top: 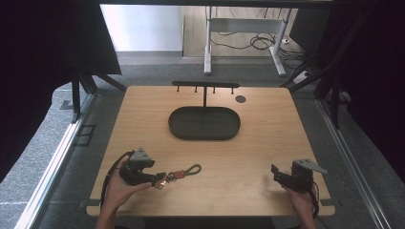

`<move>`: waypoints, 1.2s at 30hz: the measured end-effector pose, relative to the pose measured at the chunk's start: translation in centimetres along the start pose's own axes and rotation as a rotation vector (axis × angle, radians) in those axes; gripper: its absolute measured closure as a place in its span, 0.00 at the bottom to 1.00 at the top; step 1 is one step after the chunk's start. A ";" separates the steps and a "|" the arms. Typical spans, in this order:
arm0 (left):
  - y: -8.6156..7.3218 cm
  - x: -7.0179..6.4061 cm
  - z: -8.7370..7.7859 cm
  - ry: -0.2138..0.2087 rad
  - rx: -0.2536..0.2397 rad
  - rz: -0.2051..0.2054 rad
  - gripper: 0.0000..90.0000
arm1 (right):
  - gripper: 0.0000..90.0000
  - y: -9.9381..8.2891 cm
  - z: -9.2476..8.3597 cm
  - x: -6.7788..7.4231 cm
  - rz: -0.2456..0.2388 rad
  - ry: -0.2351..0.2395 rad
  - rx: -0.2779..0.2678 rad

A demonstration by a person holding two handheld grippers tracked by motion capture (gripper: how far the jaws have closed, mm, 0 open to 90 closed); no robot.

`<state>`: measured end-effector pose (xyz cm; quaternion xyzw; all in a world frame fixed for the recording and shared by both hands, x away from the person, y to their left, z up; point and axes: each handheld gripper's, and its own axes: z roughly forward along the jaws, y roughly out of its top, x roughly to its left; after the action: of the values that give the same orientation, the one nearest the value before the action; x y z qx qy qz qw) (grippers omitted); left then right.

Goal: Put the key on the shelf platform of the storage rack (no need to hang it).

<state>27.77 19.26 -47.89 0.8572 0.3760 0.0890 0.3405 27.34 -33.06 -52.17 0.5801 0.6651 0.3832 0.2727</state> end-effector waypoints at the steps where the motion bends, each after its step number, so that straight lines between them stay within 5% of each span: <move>1: 0.0 0.1 0.0 0.008 0.000 0.003 0.39 | 0.16 0.1 -0.5 -0.2 -0.004 -0.001 -0.016; 11: 0.2 -0.2 0.8 0.028 0.035 0.019 0.39 | 0.20 -0.5 -0.8 -1.6 0.010 0.056 -0.034; 19: 0.0 -0.7 -0.3 0.045 0.003 -0.006 0.40 | 0.20 -0.6 -0.8 -1.6 -0.009 0.111 -0.023; 29: 1.5 -0.3 -0.5 0.082 0.034 0.011 0.40 | 0.22 -0.8 -0.8 -2.1 -0.017 0.113 -0.021; 36: 3.1 -0.8 -0.5 0.033 0.036 0.065 0.40 | 0.23 -1.0 -0.9 -2.2 -0.016 0.105 -0.020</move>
<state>28.84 17.41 -45.44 0.8733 0.3552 0.1072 0.3158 26.44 -35.40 -52.63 0.5511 0.6794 0.4175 0.2460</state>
